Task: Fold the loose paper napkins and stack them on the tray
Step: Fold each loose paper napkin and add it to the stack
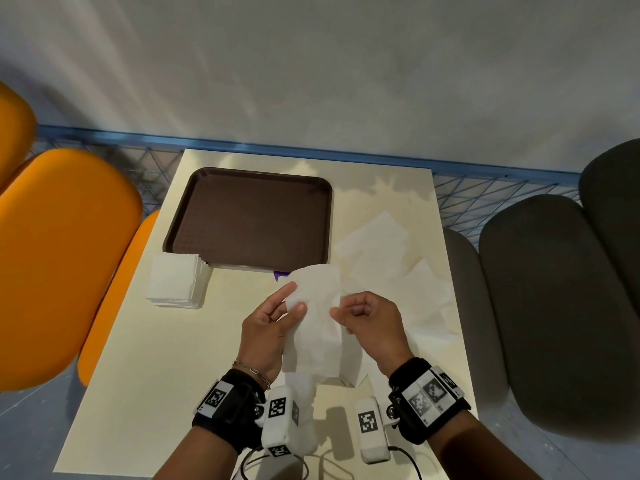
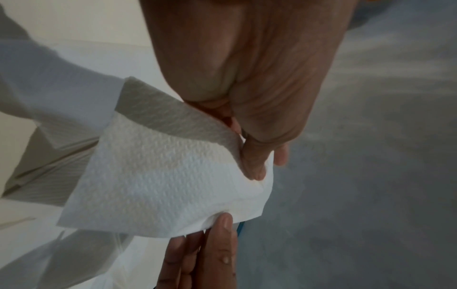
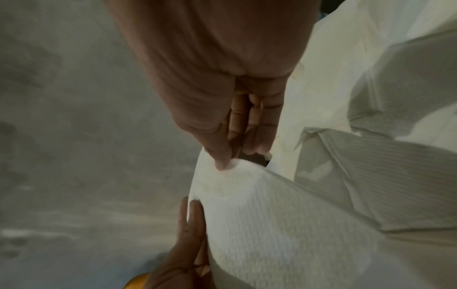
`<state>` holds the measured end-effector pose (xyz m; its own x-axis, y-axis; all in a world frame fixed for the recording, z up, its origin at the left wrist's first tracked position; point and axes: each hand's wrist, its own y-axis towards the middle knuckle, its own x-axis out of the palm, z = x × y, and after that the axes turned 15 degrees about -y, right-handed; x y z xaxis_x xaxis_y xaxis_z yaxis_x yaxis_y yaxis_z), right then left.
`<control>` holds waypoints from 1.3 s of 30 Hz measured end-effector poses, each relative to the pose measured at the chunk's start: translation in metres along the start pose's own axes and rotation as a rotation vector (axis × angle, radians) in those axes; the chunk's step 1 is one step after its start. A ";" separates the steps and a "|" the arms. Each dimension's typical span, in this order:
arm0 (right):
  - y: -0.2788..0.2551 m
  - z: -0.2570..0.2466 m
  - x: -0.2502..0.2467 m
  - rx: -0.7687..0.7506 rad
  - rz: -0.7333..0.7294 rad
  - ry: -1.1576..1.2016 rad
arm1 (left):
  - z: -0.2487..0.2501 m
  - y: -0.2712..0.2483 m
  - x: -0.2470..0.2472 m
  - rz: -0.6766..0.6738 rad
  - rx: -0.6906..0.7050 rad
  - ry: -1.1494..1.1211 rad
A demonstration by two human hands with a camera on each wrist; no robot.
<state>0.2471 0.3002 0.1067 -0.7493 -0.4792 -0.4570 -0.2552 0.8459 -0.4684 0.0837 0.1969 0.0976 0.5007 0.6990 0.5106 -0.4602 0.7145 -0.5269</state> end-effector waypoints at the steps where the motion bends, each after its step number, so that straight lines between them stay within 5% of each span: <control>1: 0.000 -0.001 0.000 0.007 -0.012 0.011 | 0.001 0.002 -0.002 0.004 -0.001 -0.001; 14: 0.002 -0.004 0.027 -0.179 0.156 -0.320 | -0.002 0.014 -0.029 0.089 -0.033 0.011; 19: 0.001 0.002 0.041 -0.473 0.381 -0.602 | 0.000 0.014 -0.035 0.062 -0.095 -0.030; 23: 0.005 0.003 0.041 -0.541 0.468 -0.634 | -0.001 0.014 -0.037 0.053 -0.123 -0.020; 33: 0.004 0.000 0.036 -0.512 0.449 -0.621 | -0.008 0.011 -0.035 0.049 -0.141 0.016; 39: -0.006 -0.007 0.031 -0.606 0.273 -0.656 | -0.007 0.011 -0.035 0.089 -0.175 -0.055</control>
<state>0.2211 0.2822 0.1011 -0.3826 -0.1258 -0.9153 -0.5348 0.8380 0.1084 0.0657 0.1799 0.0689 0.4203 0.7634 0.4905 -0.3641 0.6370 -0.6794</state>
